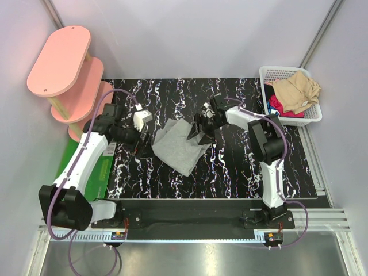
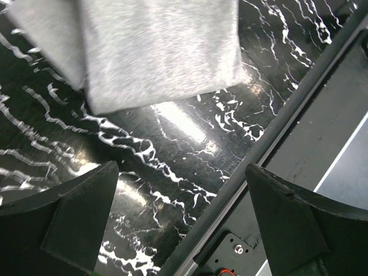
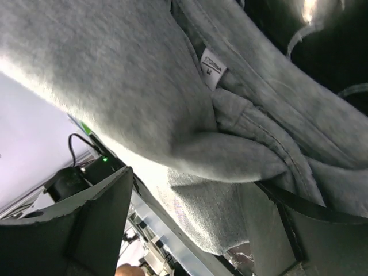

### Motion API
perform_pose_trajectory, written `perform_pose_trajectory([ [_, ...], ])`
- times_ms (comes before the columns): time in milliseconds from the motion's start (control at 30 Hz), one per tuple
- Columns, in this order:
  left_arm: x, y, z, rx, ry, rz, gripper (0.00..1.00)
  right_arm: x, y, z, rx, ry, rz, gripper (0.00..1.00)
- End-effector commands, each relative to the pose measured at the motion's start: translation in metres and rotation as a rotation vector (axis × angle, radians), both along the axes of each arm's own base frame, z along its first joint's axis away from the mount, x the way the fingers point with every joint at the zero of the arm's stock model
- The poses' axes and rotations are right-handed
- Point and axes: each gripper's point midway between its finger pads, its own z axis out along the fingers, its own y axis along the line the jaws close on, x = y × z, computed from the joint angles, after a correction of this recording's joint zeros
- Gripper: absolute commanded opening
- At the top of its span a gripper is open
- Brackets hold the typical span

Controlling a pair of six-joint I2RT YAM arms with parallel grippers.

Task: Fold and stack the t-shirts
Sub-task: Smooth out wrinkles on the folded tshirt

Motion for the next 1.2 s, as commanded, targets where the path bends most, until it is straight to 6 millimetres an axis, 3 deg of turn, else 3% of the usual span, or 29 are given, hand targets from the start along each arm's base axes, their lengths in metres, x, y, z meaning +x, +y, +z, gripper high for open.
perform_pose_trajectory([
  [0, 0.012, -0.019, 0.005, -0.016, -0.037, -0.071, 0.99, 0.025, 0.011, 0.011, 0.057, -0.046, 0.009, 0.8],
  [33, 0.012, -0.024, -0.003, -0.011, -0.013, -0.085, 0.99, 0.025, 0.011, 0.016, 0.057, -0.045, 0.008, 0.8],
  [133, 0.019, -0.028, -0.012, 0.006, -0.01, -0.102, 0.99, 0.028, 0.007, 0.052, 0.05, -0.138, -0.003, 0.83],
  [167, 0.022, -0.03, -0.013, 0.004, -0.018, -0.102, 0.99, 0.03, 0.005, 0.083, 0.063, -0.209, -0.006, 0.84],
  [233, 0.024, -0.033, -0.017, -0.006, -0.008, -0.103, 0.99, 0.03, 0.004, 0.113, 0.078, -0.264, -0.018, 0.86],
  [267, 0.023, -0.034, -0.016, -0.014, -0.003, -0.102, 0.99, 0.032, 0.006, 0.139, 0.11, -0.313, -0.02, 0.86],
  [367, 0.019, -0.033, -0.01, -0.02, -0.035, -0.098, 0.99, 0.036, 0.02, 0.173, 0.201, -0.323, -0.017, 0.86],
  [433, 0.017, -0.028, -0.01, 0.001, -0.053, -0.084, 0.99, 0.037, 0.034, 0.183, 0.253, -0.319, 0.014, 0.86],
  [533, 0.009, -0.022, -0.003, 0.014, -0.085, -0.072, 0.99, 0.042, 0.056, 0.172, 0.298, -0.272, 0.061, 0.86],
  [633, -0.001, -0.017, 0.003, 0.029, -0.111, -0.08, 0.99, 0.057, 0.073, 0.131, 0.318, -0.187, 0.085, 0.86],
  [733, -0.008, -0.012, 0.004, 0.052, -0.102, -0.084, 0.99, 0.062, 0.084, 0.106, 0.336, -0.13, 0.104, 0.86],
  [967, -0.013, -0.019, 0.02, 0.025, -0.106, -0.121, 0.99, 0.07, 0.096, 0.064, 0.354, -0.046, 0.121, 0.86],
  [1000, -0.014, -0.021, 0.021, 0.024, -0.102, -0.125, 0.99, 0.071, 0.098, 0.046, 0.35, -0.009, 0.121, 0.86],
  [1167, -0.019, -0.032, 0.011, 0.043, -0.059, -0.176, 0.99, 0.082, 0.106, 0.022, 0.35, 0.028, 0.112, 0.86],
])
